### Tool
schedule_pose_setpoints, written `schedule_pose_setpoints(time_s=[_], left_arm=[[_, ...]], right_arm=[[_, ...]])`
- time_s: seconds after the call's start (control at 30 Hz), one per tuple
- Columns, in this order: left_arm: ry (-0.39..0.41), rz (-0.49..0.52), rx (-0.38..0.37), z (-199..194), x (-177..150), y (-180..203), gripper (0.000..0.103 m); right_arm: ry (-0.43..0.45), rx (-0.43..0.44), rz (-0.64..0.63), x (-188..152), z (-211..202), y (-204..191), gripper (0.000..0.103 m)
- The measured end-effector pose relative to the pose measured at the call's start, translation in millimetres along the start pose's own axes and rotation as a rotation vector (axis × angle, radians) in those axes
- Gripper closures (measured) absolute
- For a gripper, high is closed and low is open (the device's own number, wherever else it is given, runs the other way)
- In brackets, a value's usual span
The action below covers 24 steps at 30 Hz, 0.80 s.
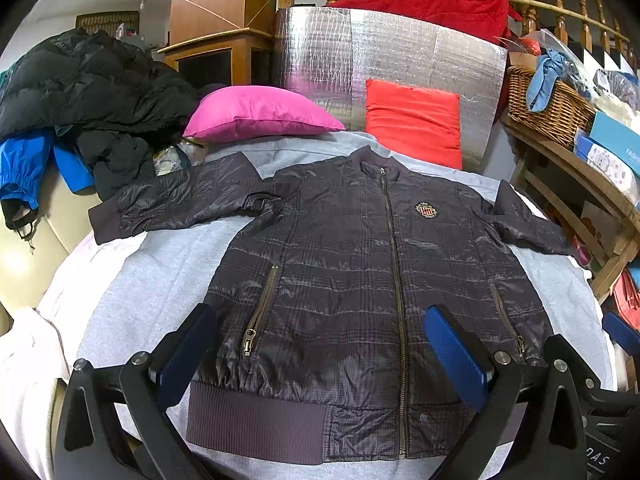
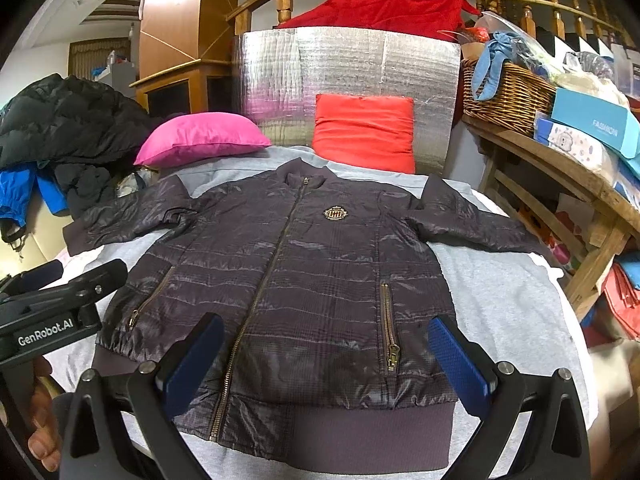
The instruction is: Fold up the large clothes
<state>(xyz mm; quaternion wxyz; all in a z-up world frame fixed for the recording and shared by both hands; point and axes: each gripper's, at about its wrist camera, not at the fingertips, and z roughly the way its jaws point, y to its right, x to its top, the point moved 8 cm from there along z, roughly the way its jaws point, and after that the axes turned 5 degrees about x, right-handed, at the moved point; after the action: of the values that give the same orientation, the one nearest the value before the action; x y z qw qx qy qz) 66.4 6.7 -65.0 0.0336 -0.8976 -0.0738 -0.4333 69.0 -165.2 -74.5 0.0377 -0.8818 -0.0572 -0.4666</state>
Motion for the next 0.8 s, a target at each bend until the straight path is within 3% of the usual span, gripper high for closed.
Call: schedule_pose_setpoints(time_s=[0.8], left_arm=[[-0.009,0.001,-0.003,-1.5,-4.6,0.3,0.000]], right_arm=[[-0.003,-0.011,0.006,0.2,-2.5,2.3,0.000]])
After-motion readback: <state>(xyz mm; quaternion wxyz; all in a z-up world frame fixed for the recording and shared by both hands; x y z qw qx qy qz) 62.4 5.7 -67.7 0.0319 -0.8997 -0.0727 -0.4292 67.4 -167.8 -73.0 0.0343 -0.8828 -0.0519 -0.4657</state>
